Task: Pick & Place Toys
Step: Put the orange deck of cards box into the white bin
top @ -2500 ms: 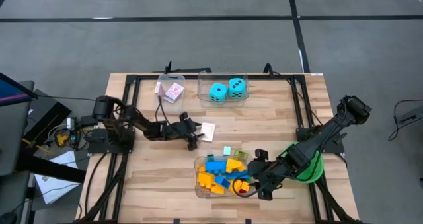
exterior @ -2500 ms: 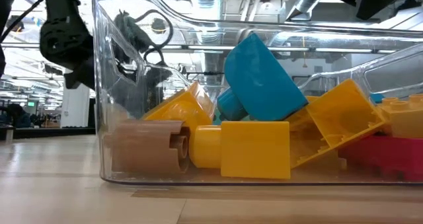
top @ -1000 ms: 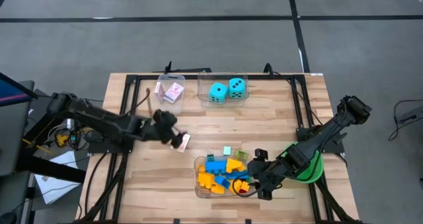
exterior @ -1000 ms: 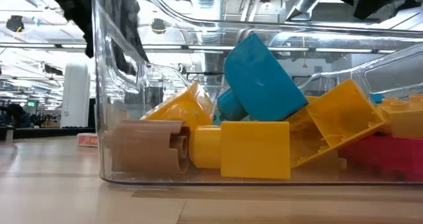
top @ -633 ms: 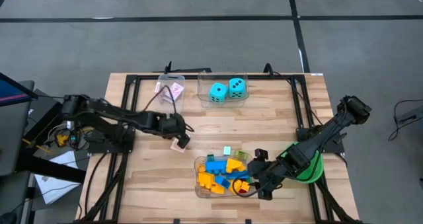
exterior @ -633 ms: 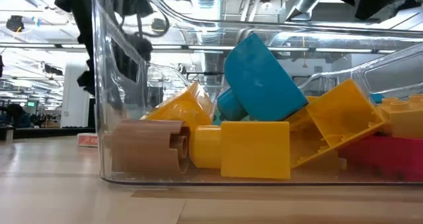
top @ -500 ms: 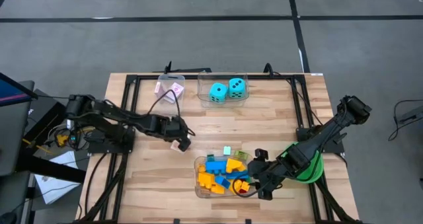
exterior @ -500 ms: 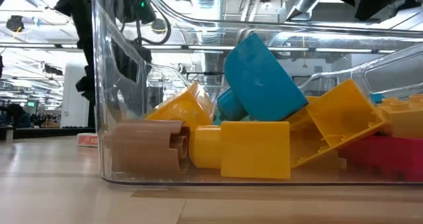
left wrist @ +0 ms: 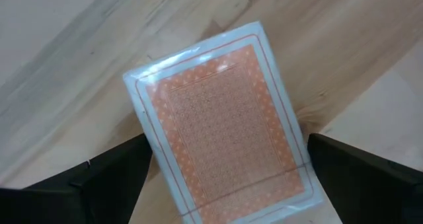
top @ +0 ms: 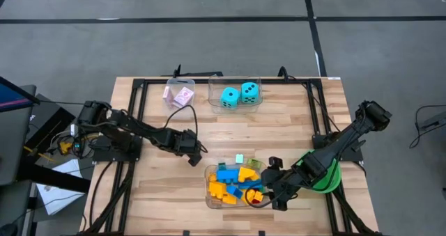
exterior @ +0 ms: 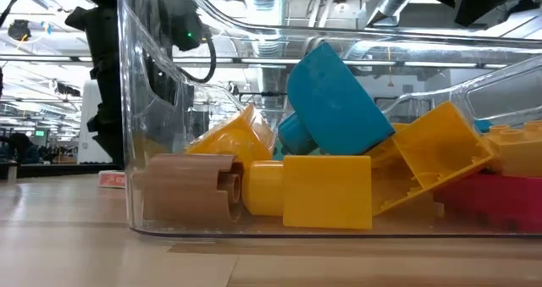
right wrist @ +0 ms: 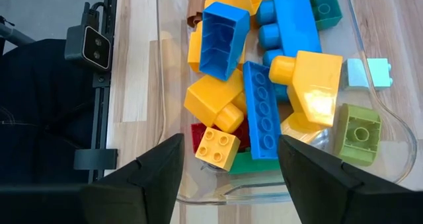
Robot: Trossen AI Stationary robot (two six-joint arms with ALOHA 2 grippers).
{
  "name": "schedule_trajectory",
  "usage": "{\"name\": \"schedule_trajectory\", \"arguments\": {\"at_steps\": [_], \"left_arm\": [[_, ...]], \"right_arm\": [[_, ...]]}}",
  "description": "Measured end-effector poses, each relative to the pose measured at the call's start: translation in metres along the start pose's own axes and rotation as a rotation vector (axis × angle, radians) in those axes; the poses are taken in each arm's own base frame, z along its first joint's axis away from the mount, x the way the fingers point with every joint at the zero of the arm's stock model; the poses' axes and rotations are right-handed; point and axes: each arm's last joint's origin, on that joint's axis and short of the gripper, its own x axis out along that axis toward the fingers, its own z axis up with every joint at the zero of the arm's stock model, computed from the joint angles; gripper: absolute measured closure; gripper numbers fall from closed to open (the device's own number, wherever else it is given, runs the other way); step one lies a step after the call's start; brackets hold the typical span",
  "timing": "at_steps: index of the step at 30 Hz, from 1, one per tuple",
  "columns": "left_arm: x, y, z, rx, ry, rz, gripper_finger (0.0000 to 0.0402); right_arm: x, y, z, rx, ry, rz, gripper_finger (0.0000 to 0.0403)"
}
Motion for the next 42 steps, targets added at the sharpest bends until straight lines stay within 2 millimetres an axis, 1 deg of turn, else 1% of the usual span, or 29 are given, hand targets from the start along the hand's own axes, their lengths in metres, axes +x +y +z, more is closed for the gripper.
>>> {"name": "schedule_trajectory", "arguments": {"at_steps": [6, 10, 13, 19, 21, 23, 27, 30, 33, 36, 39, 42], "left_arm": [[0.007, 0.0, -0.002, 0.009, 0.018, 0.027, 0.0002], [0.007, -0.001, -0.002, 0.02, 0.019, 0.03, 0.0009], [0.007, 0.0, -0.002, 0.02, 0.019, 0.032, 0.0027], [0.007, 0.0, -0.002, 0.019, 0.005, 0.04, 0.0077], [0.008, 0.0, -0.001, 0.02, -0.007, 0.045, 0.0086], [0.008, 0.0, 0.0, 0.02, -0.032, 0.056, 0.0086], [0.007, 0.002, 0.002, 0.044, -0.108, 0.105, 0.0074], [0.003, 0.002, 0.005, 0.042, -0.163, 0.117, 0.0079], [-0.004, 0.003, 0.008, 0.034, -0.235, 0.13, 0.009], [-0.015, 0.003, 0.014, 0.041, -0.322, 0.117, 0.0088], [-0.031, 0.004, 0.019, 0.028, -0.409, 0.084, 0.0076], [-0.05, 0.008, 0.024, 0.012, -0.489, 0.064, 0.0076]], "right_arm": [[0.0, 0.0, 0.0, 0.0, 0.001, -0.001, 0.0168], [0.0, 0.0, 0.0, 0.0, 0.001, -0.001, 0.0168], [0.0, 0.0, 0.0, 0.0, 0.001, -0.001, 0.0168], [0.0, 0.0, 0.0, 0.0, 0.001, 0.0, 0.0168], [0.0, 0.0, 0.0, 0.0, 0.001, 0.0, 0.0168], [0.0, 0.0, 0.0, 0.0, 0.001, -0.001, 0.0168], [0.0, 0.0, 0.0, 0.0, 0.003, -0.001, 0.0168], [0.0, 0.0, 0.0, -0.001, 0.005, -0.003, 0.0168], [0.0, 0.0, -0.001, -0.001, 0.006, -0.003, 0.0168], [0.0, -0.001, -0.001, -0.002, 0.007, -0.005, 0.0168], [0.0, -0.001, -0.001, -0.002, 0.008, -0.005, 0.0168], [0.0, -0.001, -0.001, -0.002, 0.008, -0.005, 0.0168]]}}
